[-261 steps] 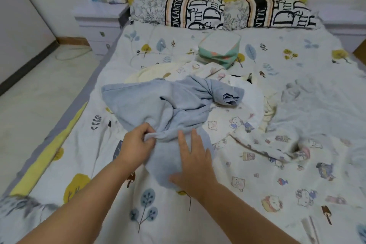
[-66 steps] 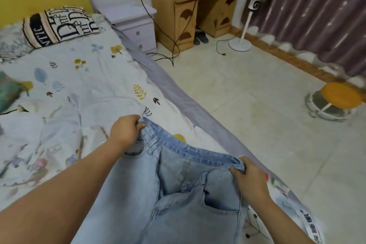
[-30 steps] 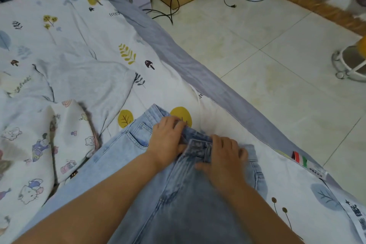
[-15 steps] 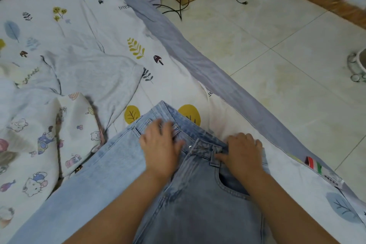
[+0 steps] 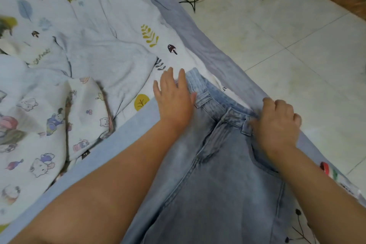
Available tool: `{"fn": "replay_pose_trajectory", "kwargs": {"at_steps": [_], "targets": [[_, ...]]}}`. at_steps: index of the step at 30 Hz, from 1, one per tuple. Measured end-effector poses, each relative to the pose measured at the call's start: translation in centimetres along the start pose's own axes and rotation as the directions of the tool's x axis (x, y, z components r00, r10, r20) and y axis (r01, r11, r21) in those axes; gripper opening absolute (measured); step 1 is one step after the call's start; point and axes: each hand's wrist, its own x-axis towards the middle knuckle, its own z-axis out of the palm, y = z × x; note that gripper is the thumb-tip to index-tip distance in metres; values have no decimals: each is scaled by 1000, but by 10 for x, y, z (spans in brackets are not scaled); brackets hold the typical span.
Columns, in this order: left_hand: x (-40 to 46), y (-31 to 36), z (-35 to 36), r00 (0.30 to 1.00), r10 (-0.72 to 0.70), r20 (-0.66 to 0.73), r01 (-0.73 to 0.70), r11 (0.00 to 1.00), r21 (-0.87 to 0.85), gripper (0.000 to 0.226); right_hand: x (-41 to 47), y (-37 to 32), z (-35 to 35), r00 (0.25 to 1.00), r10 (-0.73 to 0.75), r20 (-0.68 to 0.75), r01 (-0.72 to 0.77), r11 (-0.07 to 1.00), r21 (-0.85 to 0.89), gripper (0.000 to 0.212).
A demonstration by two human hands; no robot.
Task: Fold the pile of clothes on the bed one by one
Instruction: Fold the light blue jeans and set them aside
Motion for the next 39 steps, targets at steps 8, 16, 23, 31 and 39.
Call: {"fn": "replay_pose_trajectory", "kwargs": {"at_steps": [8, 16, 23, 31, 39], "targets": [[-139, -55, 28, 852, 119, 511, -226, 962, 153, 62, -94, -47, 58, 875, -421, 240, 428, 903, 25, 88], [-151, -68, -18, 886, 142, 441, -100, 988, -117, 34, -110, -65, 41, 903, -307, 299, 350, 931, -102, 68], [-257, -160, -92, 927, -49, 373, 93, 991, -101, 42, -201, -138, 5, 748, -659, 80, 651, 752, 107, 32], [-387, -348, -147, 756, -630, 175, 604, 776, 184, 31, -318, -224, 33, 525, -832, 181, 810, 553, 194, 54], [-420, -496, -155, 631, -766, 127, 730, 641, 236, 50, -361, -319, 57, 506, -854, 123, 835, 520, 179, 56]]}}
